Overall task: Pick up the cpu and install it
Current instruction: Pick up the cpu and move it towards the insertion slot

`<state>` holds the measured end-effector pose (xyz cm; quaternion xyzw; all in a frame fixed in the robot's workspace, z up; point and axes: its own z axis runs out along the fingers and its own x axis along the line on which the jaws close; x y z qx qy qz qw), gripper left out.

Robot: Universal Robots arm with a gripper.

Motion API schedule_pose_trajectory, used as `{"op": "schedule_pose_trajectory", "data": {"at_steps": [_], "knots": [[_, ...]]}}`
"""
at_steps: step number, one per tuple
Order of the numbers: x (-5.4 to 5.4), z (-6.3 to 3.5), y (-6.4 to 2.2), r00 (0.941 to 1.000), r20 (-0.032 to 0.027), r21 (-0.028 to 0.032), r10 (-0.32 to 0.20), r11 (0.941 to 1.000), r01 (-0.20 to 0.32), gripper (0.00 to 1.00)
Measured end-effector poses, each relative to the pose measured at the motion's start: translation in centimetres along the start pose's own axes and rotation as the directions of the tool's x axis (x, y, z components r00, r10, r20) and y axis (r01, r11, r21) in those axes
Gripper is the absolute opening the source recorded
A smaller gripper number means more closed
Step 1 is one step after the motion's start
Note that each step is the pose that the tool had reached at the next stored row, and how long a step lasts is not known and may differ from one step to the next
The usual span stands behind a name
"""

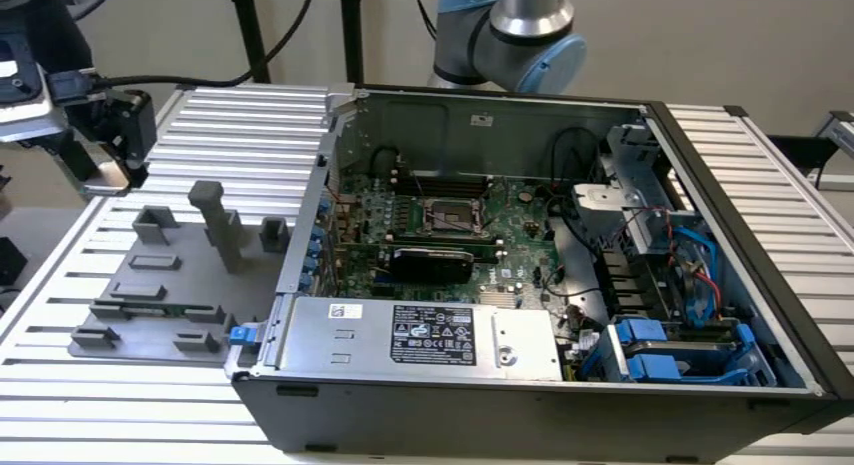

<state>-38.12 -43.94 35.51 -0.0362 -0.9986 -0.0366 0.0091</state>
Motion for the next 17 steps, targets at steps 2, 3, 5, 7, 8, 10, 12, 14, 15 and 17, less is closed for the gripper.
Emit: {"op": "schedule_pose_trajectory", "data": {"at_steps": [2,3,5,7,8,10,12,14,15,17], "knots": [[-0.9,-0.87,0.13,1.0,-0.001,-0.0009,0.0,1.0,0.0,0.55],[-1.4,-1.17,0.19,1.0,-0.0013,-0.0014,0.0,1.0,0.0,0.55],[-2.2,-1.6,0.28,1.0,-0.0018,-0.0025,0.0,1.0,0.0,0.55],[-3.2,-1.93,0.37,1.0,-0.0021,-0.0035,0.0,1.0,0.0,0.55],[-3.6,-2.08,0.42,1.0,-0.0022,-0.004,0.0,1.0,0.0,0.55],[-4.5,-2.31,0.5,1.0,-0.0025,-0.0049,0.0,1.0,0.0,0.55],[-5.4,-2.52,0.58,1.0,-0.0028,-0.0056,0.0,1.0,0.0,0.55],[-6.3,-2.72,0.66,1.0,-0.003,-0.0064,0.0,1.0,0.0,0.55],[-6.8,-2.82,0.7,1.0,-0.0032,-0.0068,0.0,1.0,0.0,0.55],[-7.7,-2.95,0.78,1.0,-0.0033,-0.0076,0.0,1.0,0.0,0.55]]}}
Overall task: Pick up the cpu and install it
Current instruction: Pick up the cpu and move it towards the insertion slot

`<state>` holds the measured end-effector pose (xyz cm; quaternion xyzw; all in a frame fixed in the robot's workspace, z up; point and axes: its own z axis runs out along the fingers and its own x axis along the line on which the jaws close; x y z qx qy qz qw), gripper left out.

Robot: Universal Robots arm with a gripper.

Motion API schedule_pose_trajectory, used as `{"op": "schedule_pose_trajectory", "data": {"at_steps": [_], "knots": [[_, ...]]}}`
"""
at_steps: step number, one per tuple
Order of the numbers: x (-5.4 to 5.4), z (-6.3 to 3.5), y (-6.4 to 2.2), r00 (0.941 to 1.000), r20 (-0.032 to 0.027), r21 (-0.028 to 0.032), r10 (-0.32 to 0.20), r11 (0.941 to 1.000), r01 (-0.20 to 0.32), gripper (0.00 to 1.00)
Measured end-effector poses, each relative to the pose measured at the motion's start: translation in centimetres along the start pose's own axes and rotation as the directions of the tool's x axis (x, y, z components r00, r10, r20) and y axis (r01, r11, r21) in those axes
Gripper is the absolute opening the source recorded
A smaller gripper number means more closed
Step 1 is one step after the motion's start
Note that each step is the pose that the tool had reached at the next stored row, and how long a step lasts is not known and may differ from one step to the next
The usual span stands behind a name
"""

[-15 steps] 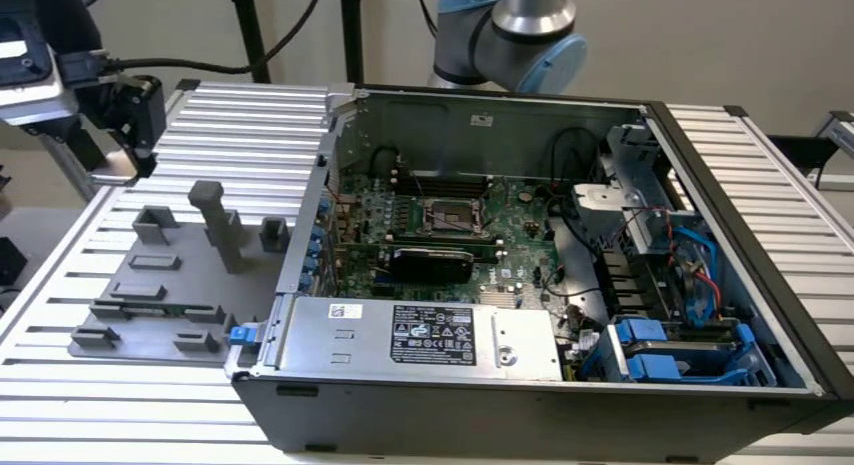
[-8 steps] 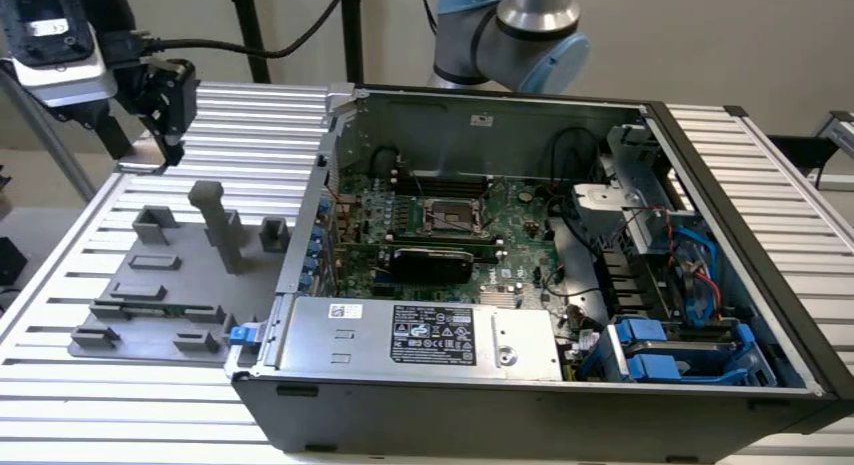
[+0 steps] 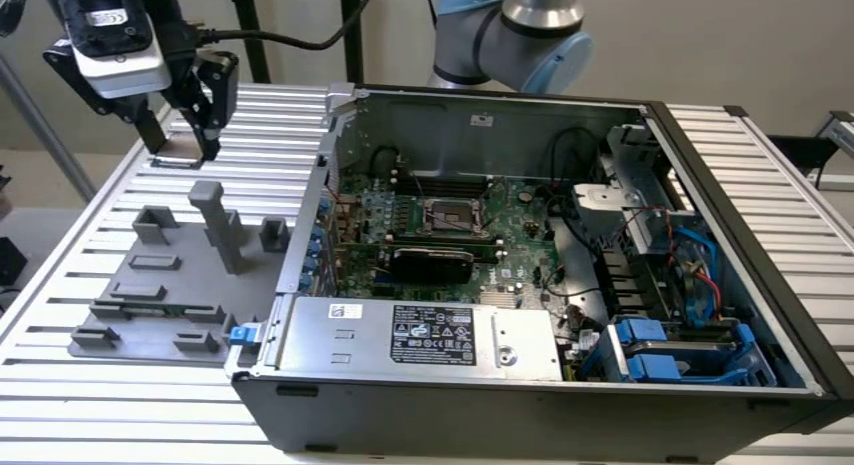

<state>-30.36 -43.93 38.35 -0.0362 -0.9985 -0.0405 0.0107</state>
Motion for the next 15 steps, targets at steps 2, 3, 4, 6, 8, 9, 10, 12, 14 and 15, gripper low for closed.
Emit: {"op": "schedule_pose_trajectory", "data": {"at_steps": [2,3,4,6,8,9,10,12,14,15], "knots": [[-0.9,-0.08,0.08,1.0,-0.0003,-0.0004,0.0,1.0,0.0,0.55],[-1.3,-0.11,0.12,1.0,-0.0002,-0.0006,0.0,1.0,0.0,0.55],[-1.8,-0.14,0.16,1.0,-0.0003,-0.0008,0.0,1.0,0.0,0.55],[-2.7,-0.19,0.25,1.0,-0.0004,-0.0011,0.0,1.0,0.0,0.55],[-3.6,-0.23,0.34,1.0,-0.0004,-0.0012,0.0,1.0,0.0,0.55],[-4.1,-0.25,0.39,1.0,-0.0005,-0.0013,0.0,1.0,0.0,0.55],[-4.5,-0.27,0.44,1.0,-0.0005,-0.0014,0.0,1.0,0.0,0.55],[-5.4,-0.34,0.54,1.0,-0.0006,-0.0016,0.0,1.0,0.0,0.55],[-6.3,-0.41,0.64,1.0,-0.0007,-0.0019,0.0,1.0,0.0,0.55],[-6.8,-0.45,0.69,1.0,-0.0007,-0.0021,0.0,1.0,0.0,0.55]]}}
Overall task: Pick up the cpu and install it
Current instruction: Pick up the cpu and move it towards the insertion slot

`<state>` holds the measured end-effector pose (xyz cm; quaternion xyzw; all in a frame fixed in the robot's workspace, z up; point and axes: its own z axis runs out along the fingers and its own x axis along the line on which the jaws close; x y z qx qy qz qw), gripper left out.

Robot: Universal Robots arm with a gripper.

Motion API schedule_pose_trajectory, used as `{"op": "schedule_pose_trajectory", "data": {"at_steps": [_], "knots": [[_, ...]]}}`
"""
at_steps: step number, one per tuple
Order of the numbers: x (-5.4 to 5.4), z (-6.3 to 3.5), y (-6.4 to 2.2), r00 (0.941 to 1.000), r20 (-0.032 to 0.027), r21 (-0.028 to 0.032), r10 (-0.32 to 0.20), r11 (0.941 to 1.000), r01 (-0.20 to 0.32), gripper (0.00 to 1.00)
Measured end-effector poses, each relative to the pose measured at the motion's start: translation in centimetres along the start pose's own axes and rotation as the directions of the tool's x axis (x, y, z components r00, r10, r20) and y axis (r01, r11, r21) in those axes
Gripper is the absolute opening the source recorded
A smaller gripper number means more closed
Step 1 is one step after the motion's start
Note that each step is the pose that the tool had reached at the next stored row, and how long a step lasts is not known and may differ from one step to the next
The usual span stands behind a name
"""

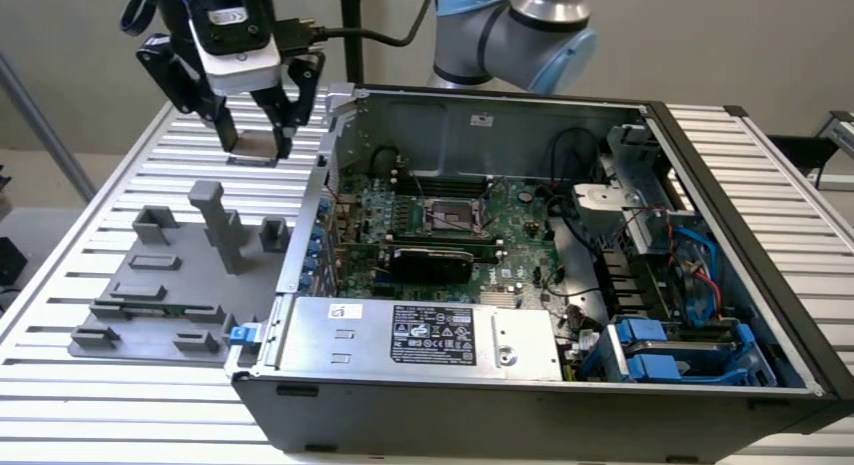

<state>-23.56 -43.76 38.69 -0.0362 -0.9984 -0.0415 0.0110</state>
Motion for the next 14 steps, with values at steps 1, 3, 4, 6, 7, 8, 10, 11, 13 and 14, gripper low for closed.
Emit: {"op": "schedule_pose_trajectory", "data": {"at_steps": [1,3,4,6,7,8,10,11,13,14], "knots": [[-0.4,-0.05,0.05,1.0,-0.0001,-0.0001,0.0,1.0,0.0,0.55],[-1.3,-0.14,0.16,1.0,-0.0002,-0.0006,0.0,1.0,0.0,0.55],[-1.8,-0.19,0.21,1.0,-0.0002,-0.0007,0.0,1.0,0.0,0.55],[-2.7,-0.27,0.33,1.0,-0.0002,-0.0011,0.0,1.0,0.0,0.55],[-3.2,-0.32,0.4,1.0,-0.0002,-0.0011,0.0,1.0,0.0,0.55],[-3.6,-0.36,0.47,1.0,-0.0003,-0.0011,0.0,1.0,0.0,0.55],[-4.5,-0.4,0.63,1.0,-0.0002,-0.0012,0.0,1.0,0.0,0.55],[-5.0,-0.42,0.72,1.0,-0.0003,-0.0011,0.0,1.0,0.0,0.55],[-5.8,-0.42,0.95,1.0,-0.0003,-0.0011,0.0,1.0,0.0,0.55],[-6.2,-0.42,1.11,1.0,-0.0003,-0.0011,0.0,1.0,0.0,0.55]]}}
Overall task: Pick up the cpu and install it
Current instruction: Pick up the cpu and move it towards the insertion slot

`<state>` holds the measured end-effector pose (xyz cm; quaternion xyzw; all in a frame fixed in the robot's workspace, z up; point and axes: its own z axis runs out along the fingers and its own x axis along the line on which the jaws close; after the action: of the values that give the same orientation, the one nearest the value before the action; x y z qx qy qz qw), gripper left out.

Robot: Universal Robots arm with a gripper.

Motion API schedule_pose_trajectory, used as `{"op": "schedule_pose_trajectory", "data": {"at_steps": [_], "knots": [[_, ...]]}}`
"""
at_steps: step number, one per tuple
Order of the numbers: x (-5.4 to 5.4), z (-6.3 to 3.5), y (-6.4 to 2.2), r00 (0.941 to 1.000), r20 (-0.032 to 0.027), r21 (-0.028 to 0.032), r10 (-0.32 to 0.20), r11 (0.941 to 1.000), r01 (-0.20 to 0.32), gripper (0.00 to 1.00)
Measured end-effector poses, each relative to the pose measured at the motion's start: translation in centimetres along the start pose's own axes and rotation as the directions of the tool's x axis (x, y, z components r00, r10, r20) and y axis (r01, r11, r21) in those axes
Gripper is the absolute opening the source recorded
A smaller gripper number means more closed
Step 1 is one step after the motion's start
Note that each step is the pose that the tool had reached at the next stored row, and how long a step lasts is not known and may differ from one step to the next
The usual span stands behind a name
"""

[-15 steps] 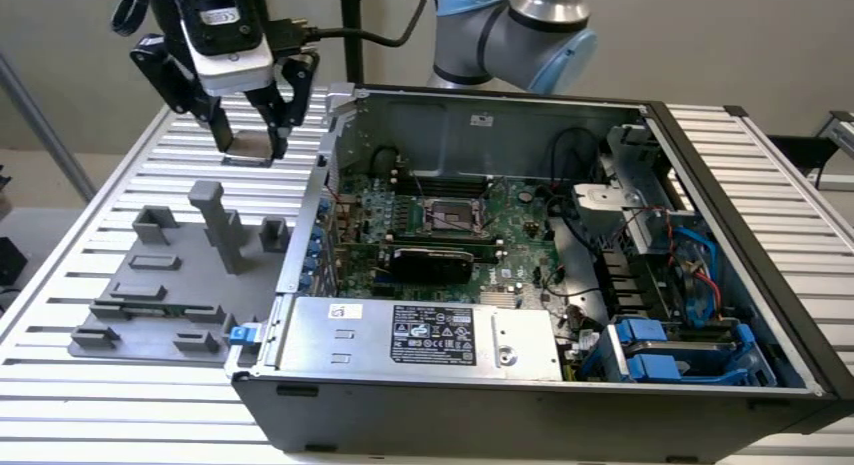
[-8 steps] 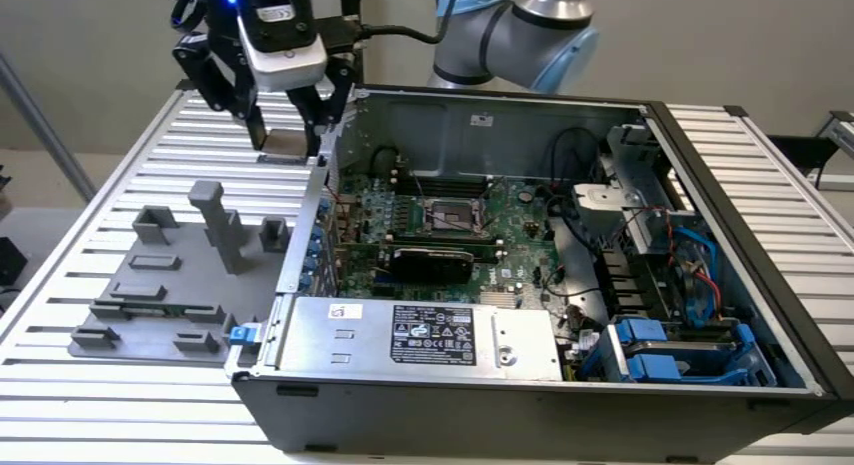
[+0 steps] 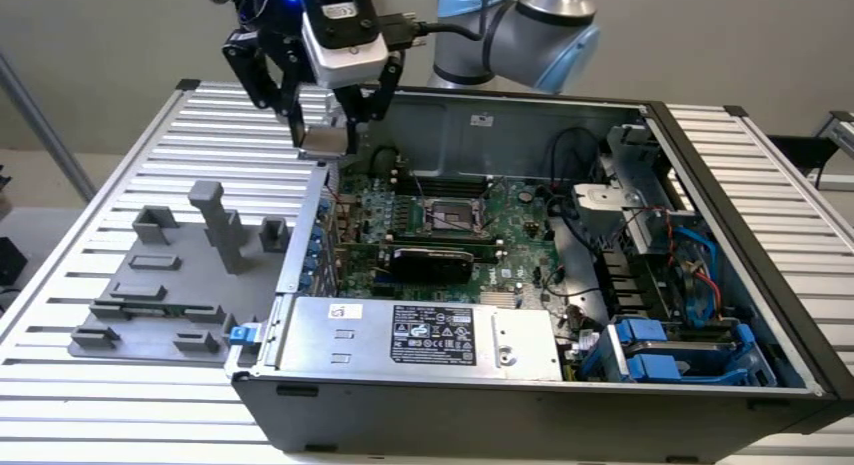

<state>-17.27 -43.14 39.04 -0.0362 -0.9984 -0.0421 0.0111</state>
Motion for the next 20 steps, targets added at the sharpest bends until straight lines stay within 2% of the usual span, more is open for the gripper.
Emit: {"op": "schedule_pose_trajectory", "data": {"at_steps": [6,15,20], "knots": [[-1.8,0.11,1.55,1.0,0.0,0.0,0.0,1.0,0.0,0.55],[-4.0,0.85,5.13,1.0,0.0,0.0011,0.0,1.0,0.0,0.55],[-5.9,1.52,6.74,1.0,0.0002,0.0014,0.0,1.0,0.0,0.55]]}}
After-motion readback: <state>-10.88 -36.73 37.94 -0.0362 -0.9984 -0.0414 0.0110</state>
